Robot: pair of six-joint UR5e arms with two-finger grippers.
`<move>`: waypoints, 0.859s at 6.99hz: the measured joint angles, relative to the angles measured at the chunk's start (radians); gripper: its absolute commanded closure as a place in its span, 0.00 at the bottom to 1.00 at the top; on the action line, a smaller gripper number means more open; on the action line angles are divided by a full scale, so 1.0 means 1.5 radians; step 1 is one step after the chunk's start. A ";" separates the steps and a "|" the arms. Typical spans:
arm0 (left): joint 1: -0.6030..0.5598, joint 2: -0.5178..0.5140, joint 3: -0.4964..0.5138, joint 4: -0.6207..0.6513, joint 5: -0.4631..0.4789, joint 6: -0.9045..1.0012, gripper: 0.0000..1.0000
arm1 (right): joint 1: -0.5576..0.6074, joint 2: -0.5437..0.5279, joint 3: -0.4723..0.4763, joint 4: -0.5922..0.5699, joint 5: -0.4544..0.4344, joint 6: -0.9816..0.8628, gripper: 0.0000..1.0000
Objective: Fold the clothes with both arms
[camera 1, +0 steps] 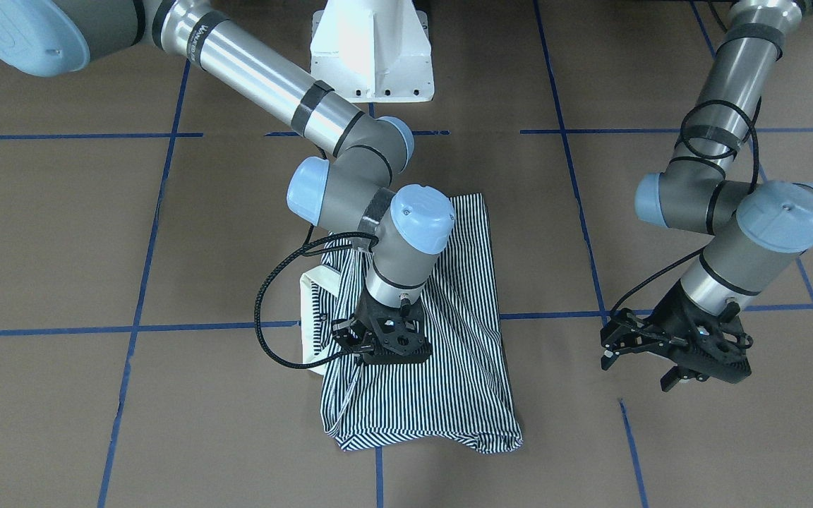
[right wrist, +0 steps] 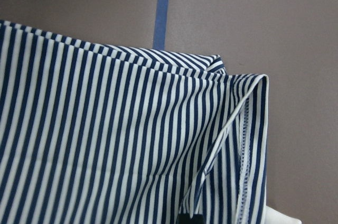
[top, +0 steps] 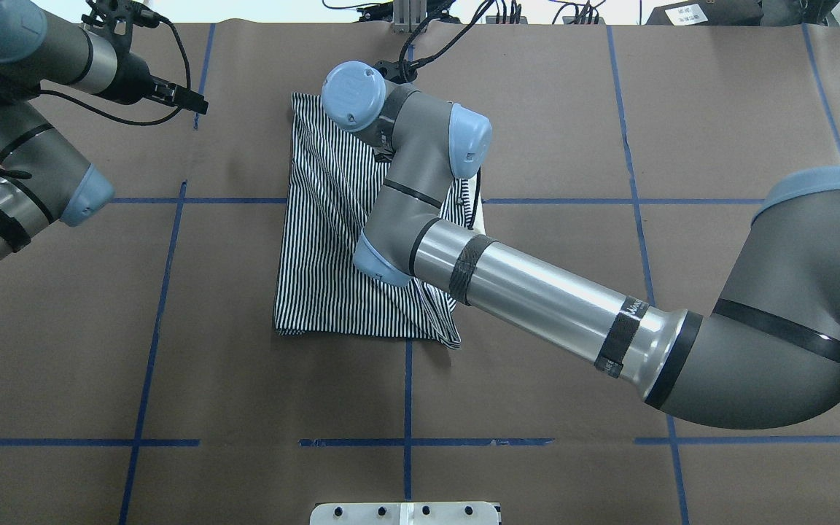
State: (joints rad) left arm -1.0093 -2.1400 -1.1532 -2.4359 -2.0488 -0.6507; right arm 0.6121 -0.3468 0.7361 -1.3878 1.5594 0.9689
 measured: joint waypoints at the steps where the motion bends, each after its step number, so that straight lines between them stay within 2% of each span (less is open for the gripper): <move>1: 0.000 0.000 0.000 0.000 0.000 0.000 0.00 | 0.005 0.001 -0.001 0.000 0.000 -0.014 1.00; 6: -0.001 0.001 -0.008 0.001 0.000 -0.001 0.00 | 0.041 -0.017 -0.004 0.005 -0.003 -0.066 1.00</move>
State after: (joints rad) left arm -1.0108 -2.1385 -1.1650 -2.4342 -2.0486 -0.6519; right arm 0.6736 -0.3716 0.7305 -1.3809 1.5552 0.8696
